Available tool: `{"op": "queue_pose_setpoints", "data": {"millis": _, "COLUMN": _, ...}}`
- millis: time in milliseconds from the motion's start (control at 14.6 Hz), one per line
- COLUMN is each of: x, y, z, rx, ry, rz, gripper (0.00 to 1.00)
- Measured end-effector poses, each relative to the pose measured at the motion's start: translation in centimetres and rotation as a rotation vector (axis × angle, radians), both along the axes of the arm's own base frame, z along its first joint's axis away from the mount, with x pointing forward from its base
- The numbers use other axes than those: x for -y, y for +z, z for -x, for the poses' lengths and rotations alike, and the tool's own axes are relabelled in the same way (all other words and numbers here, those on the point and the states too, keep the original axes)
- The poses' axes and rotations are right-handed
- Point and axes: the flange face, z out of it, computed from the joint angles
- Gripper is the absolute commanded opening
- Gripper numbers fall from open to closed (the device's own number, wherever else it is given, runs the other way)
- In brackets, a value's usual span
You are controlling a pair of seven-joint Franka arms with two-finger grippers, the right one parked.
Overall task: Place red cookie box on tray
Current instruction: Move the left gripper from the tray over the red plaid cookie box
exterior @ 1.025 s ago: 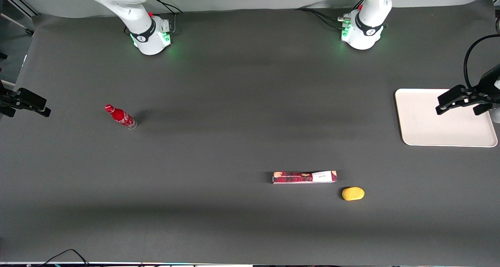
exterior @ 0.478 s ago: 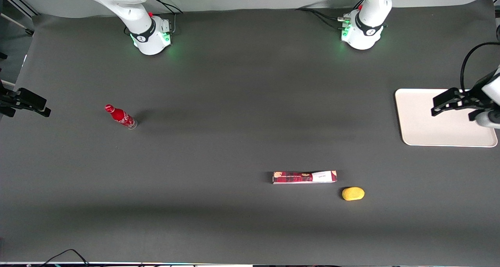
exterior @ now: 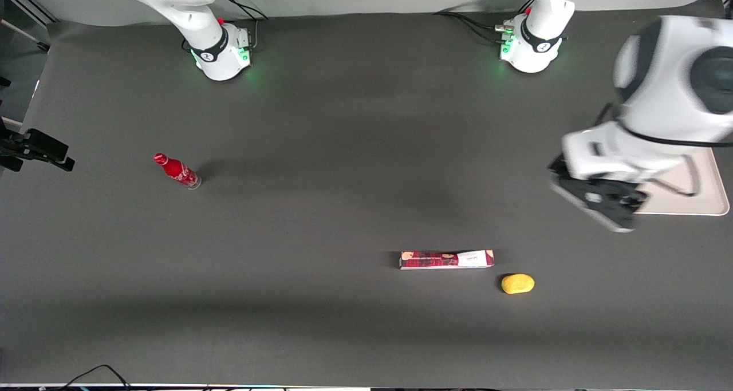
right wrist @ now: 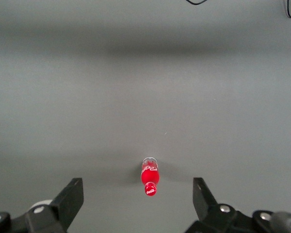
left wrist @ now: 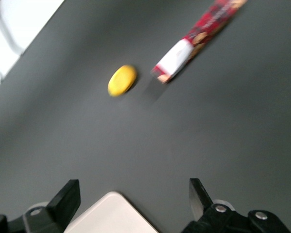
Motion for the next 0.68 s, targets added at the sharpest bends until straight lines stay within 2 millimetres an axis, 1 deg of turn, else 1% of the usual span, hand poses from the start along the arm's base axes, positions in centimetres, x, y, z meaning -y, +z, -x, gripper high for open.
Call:
{"op": "queue_pose_setpoints", "data": {"millis": 68, "x": 2.1, "y": -0.1, "z": 0.4, "rx": 0.004, "ry": -0.087, "rz": -0.001, "gripper": 1.00}}
{"op": "queue_pose_setpoints", "data": {"millis": 137, "x": 3.7, "y": -0.2, "z": 0.6, "rx": 0.007, "ry": -0.177, "rz": 0.003, "gripper": 1.00}}
{"op": "queue_pose_setpoints", "data": {"millis": 273, "x": 5.8, "y": -1.4, "z": 0.7, "rx": -0.006, "ry": -0.353, "rz": 0.009, "gripper": 1.00}}
{"op": "queue_pose_setpoints", "data": {"millis": 410, "x": 7.3, "y": -4.1, "z": -0.1, "rx": -0.018, "ry": -0.459, "rz": 0.022, "gripper": 1.00}}
{"op": "queue_pose_setpoints", "data": {"millis": 547, "x": 8.7, "y": -7.8, "z": -1.3, "rx": -0.024, "ry": -0.526, "rz": 0.043, "gripper": 1.00}}
{"op": "queue_pose_setpoints", "data": {"millis": 683, "x": 10.3, "y": -11.6, "z": -2.1, "rx": -0.038, "ry": -0.560, "rz": 0.067, "gripper": 1.00}}
